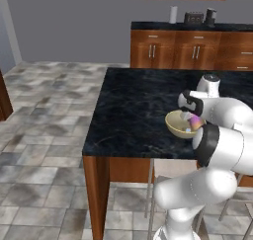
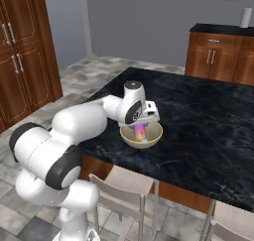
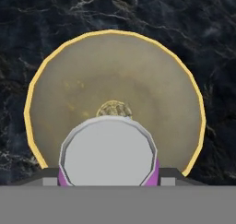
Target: Open the fridge, grab two sodas, and place both sodas inside the bowl with ice on the dining counter.
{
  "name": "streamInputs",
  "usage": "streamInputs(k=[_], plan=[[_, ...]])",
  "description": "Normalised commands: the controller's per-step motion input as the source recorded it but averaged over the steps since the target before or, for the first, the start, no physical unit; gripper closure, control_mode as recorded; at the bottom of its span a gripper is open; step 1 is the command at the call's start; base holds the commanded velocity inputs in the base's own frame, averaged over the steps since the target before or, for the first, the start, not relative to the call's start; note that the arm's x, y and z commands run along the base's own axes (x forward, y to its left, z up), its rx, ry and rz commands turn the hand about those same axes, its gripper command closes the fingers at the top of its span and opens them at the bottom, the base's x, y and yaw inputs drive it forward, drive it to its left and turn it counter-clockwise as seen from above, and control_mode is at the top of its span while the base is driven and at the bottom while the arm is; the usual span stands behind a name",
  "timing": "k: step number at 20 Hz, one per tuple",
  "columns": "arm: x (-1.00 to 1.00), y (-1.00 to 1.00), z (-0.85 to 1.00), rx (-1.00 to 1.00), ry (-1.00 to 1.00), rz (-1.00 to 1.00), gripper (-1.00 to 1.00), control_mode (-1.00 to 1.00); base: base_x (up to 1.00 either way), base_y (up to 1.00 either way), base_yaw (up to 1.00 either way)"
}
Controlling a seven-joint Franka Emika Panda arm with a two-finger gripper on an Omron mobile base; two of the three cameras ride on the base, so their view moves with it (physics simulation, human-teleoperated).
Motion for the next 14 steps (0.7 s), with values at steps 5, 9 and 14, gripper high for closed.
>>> streamInputs(k=[5,9,14], plan=[[0.1,0.0,-0.22,0.0,0.0,0.03,1.0,-1.0,0.0,0.0,0.0],[0.16,0.0,-0.18,0.0,0.0,0.03,1.0,-1.0,0.0,0.0,0.0],[0.12,0.0,-0.21,0.0,0.0,0.04,1.0,-1.0,0.0,0.0,0.0]])
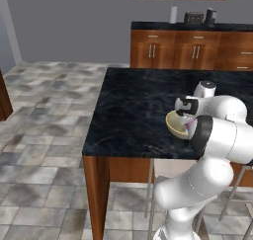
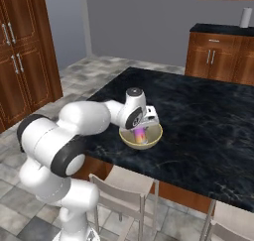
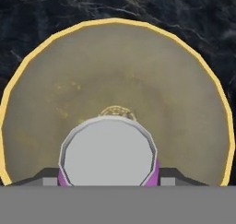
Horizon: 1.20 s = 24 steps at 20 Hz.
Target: Open the fridge, grab two sodas, and place both sodas inside the bowl with ice on the dining counter.
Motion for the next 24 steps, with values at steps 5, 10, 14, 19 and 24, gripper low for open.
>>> streamInputs(k=[5,10,14,19,24], plan=[[0.09,0.0,-0.2,0.0,0.0,0.03,-1.0,-1.0,0.0,0.0,0.0],[0.1,0.0,-0.13,0.0,0.0,0.04,-1.0,-1.0,0.0,0.0,0.0],[0.05,0.0,0.0,0.0,0.0,0.02,-1.0,-1.0,0.0,0.0,0.0],[0.0,0.07,0.24,0.0,0.0,0.0,-1.0,-1.0,0.0,0.0,0.0],[-0.33,0.09,0.53,0.0,0.0,0.0,-1.0,-1.0,0.0,0.0,0.0]])
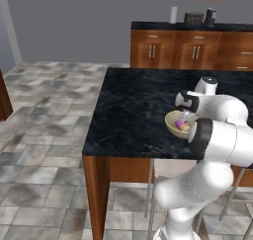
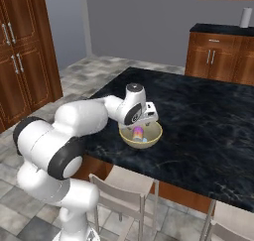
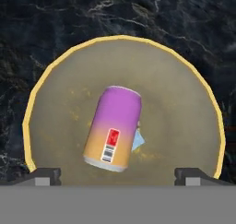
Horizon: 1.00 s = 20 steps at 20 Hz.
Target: Open the fridge, grab two sodas, and place both sodas inside the bowl with ice on the dining counter.
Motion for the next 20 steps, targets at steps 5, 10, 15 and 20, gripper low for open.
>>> streamInputs(k=[5,10,15,20], plan=[[-0.62,0.17,0.58,0.0,0.0,0.0,-1.0,-1.0,0.0,0.0,0.0],[-0.84,0.38,0.31,0.0,0.0,0.0,-1.0,-1.0,0.0,0.0,0.0],[-0.91,0.58,0.07,0.0,0.01,0.0,-1.0,-1.0,0.0,0.0,0.0],[-0.96,0.66,0.07,0.0,0.02,0.0,-1.0,-1.0,0.0,0.0,0.0]])
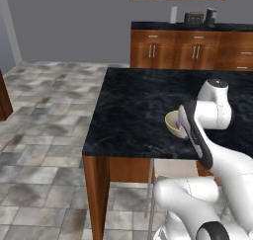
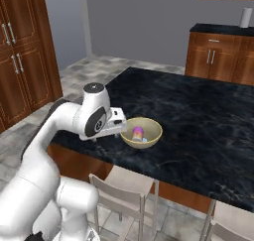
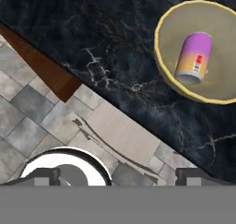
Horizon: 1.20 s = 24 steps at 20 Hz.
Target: Open the fridge, grab two sodas, and place both sodas inside the bowl with ice on the dining counter.
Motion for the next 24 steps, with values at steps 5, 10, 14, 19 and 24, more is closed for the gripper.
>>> streamInputs(k=[5,10,14,19,24], plan=[[-0.95,0.64,0.16,0.0,0.03,0.0,-1.0,-1.0,0.0,0.0,0.0],[-0.88,0.73,0.01,0.0,0.01,0.0,-1.0,-1.0,0.0,0.0,0.0],[-0.8,0.59,-0.04,0.0,0.0,0.0,-1.0,-1.0,0.0,0.0,0.0],[-0.29,0.21,-0.16,-0.03,0.0,0.0,-1.0,-1.0,0.0,0.0,0.0],[0.0,0.0,-0.09,0.0,0.0,0.0,-1.0,-1.0,0.0,0.0,0.0]])
